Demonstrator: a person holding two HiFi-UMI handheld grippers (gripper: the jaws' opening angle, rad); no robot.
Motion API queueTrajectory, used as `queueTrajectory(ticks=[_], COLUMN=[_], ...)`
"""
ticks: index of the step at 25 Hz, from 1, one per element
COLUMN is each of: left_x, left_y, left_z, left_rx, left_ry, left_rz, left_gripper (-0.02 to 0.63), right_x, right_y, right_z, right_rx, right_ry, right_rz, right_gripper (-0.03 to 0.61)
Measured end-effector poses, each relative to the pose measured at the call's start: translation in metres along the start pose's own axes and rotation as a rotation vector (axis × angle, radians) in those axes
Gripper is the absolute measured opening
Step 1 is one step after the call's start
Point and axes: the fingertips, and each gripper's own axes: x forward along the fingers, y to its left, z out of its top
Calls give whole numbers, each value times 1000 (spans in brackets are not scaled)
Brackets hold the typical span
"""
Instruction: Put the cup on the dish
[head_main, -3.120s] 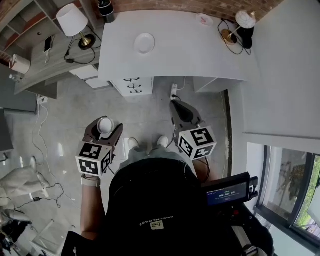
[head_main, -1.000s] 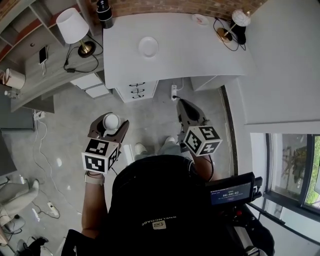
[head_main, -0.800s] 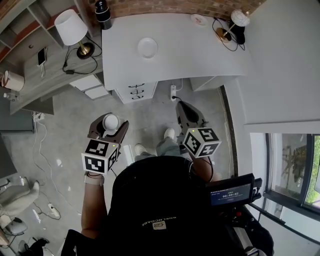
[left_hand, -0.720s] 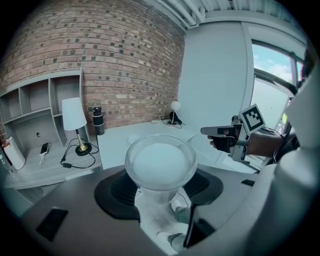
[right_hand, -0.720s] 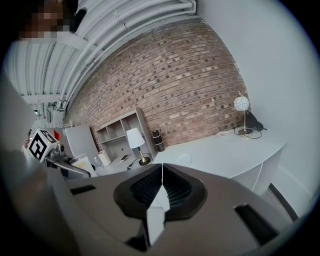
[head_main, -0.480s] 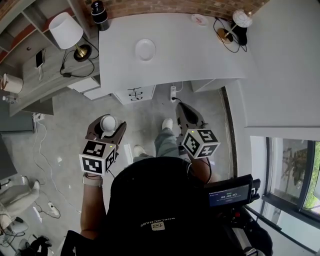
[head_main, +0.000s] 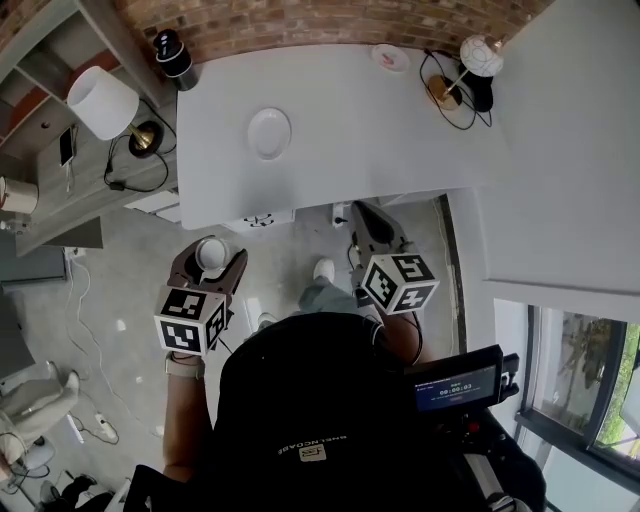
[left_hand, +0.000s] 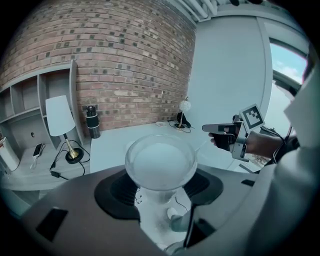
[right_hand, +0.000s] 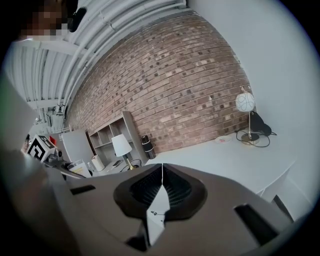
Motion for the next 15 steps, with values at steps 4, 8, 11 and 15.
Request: queueTrajectory(ticks=[4, 8, 11, 15], left_x=[31, 56, 71, 87], left_y=[-2, -5, -11, -14], left_z=[26, 50, 67, 78], left_rx=[-10, -15, -17, -32], left_ry=[0, 0, -2, 5], left_rz=[15, 41, 60, 94], left_gripper=[258, 258, 258, 258], right_x=[20, 34, 43, 54], right_y=[-31, -57, -78, -98], right_z=[23, 38, 47, 56], right_rx=[-5, -10, -2, 1], right_ry=[-4, 2, 6, 19], right_rz=[16, 47, 62, 89], right_gripper=[6, 5, 5, 5])
